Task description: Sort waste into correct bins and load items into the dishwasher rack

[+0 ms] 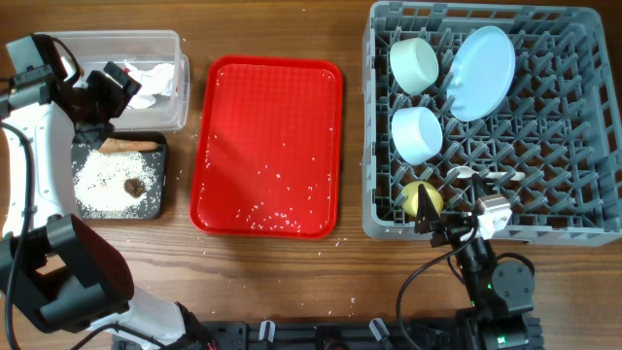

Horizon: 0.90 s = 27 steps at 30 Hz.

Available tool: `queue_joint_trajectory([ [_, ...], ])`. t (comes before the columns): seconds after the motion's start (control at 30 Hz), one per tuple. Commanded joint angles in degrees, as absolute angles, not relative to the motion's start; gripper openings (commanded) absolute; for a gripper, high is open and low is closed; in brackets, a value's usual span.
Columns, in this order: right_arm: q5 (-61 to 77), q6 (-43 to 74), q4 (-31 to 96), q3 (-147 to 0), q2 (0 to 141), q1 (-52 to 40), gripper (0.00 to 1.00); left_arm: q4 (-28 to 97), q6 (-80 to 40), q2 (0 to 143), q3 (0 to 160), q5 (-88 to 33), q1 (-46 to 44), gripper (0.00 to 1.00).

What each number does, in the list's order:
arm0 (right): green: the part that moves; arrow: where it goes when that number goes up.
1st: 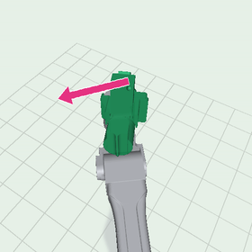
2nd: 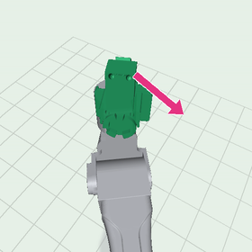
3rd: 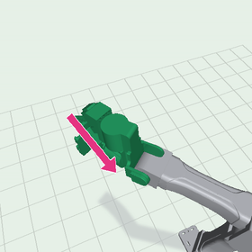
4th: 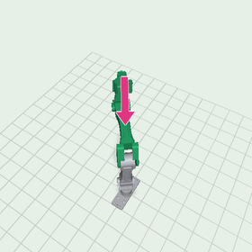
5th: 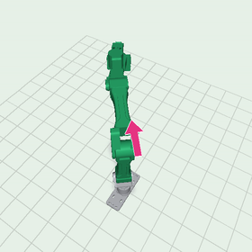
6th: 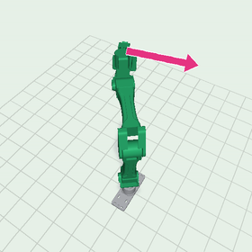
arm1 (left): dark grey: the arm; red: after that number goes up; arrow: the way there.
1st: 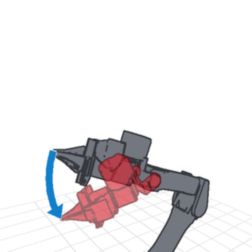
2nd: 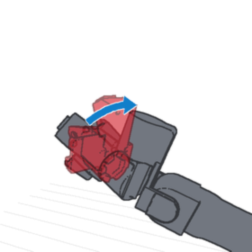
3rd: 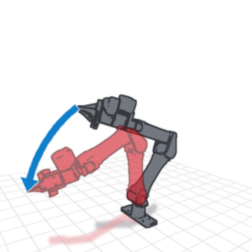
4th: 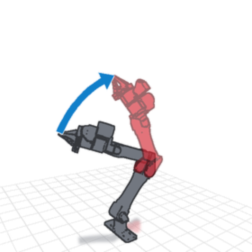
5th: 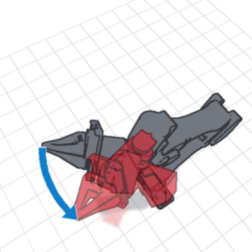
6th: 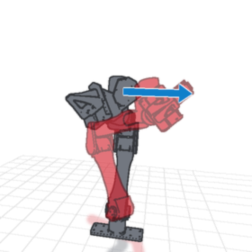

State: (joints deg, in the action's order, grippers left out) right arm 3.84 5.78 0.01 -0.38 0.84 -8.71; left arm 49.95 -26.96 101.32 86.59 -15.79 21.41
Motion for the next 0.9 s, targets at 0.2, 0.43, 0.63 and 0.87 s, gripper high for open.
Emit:
queue_joint_trajectory([
  [0.2, 3.68, 6.2, -0.12, -0.3, 0.27, -9.1, 1.0, 49.98, -27.46, 100.2, 87.33, -16.01, 21.21, 1.0],
  [0.43, 3.68, 6.17, -0.12, -0.3, 0.27, -9.1, 1.0, 50.41, -25.36, 80.51, 87.22, -0.23, 6.44, 1.0],
  [0.63, 3.68, 6.17, -0.12, -0.3, 0.27, -9.1, 1.0, 32.14, -6.81, 57.28, 68.53, -9.19, 4.45, 1.0],
  [0.87, 3.68, 6.2, -0.12, -0.3, 0.27, -9.1, 1.0, -4.45, -6.85, 22.5, 15.73, -14.35, 6.94, 1.0],
])
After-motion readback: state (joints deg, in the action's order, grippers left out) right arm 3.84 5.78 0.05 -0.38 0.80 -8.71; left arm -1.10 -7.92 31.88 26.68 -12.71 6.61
